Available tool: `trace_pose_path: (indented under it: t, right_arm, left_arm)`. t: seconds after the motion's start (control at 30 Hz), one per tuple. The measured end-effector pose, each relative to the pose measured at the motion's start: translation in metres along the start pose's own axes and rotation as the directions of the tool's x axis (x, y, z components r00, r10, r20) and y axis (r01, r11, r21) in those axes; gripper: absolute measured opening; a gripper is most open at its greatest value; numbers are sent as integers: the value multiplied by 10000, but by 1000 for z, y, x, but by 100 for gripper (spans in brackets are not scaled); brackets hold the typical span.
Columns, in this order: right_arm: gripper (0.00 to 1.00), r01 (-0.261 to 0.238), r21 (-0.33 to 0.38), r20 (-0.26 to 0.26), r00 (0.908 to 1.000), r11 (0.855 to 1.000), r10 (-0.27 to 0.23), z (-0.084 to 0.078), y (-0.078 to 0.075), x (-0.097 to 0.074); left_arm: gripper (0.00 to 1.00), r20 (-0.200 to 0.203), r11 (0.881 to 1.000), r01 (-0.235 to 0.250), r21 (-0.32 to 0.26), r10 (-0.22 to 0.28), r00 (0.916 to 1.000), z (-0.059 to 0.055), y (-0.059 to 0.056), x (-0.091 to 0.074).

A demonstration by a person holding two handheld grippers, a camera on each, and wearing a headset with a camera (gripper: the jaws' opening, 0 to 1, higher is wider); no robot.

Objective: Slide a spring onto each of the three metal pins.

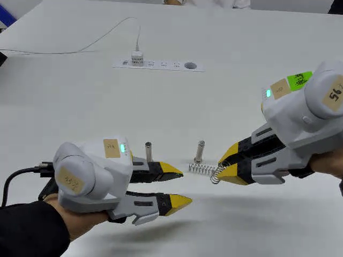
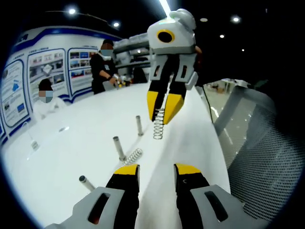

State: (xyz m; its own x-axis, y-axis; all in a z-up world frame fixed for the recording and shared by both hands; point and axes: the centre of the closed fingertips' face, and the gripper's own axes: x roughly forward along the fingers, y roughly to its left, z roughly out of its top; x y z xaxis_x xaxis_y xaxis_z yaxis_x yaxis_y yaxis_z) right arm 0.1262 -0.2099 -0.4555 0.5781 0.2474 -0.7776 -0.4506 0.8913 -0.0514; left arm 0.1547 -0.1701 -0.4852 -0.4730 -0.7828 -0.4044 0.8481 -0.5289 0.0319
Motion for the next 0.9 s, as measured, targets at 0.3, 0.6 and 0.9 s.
trace_pose_path:
  t: [0.3,0.6,0.9]
  right_arm:
    - [12,612,333,-99,9981,9976,-609,-5,-20,-17]
    - [12,1206,609,-195,9926,9908,-1197,-9,-41,-37]
    - [12,1921,731,-583,9804,9787,-1881,-19,-65,-52]
  left_arm:
    - [34,-9,9972,-595,-458,595,9982,-8,15,-18]
    - [39,-52,9922,-1027,-710,1026,9947,-15,23,-30]
    - [46,-76,9824,-1545,-1055,1545,9880,-19,33,-41]
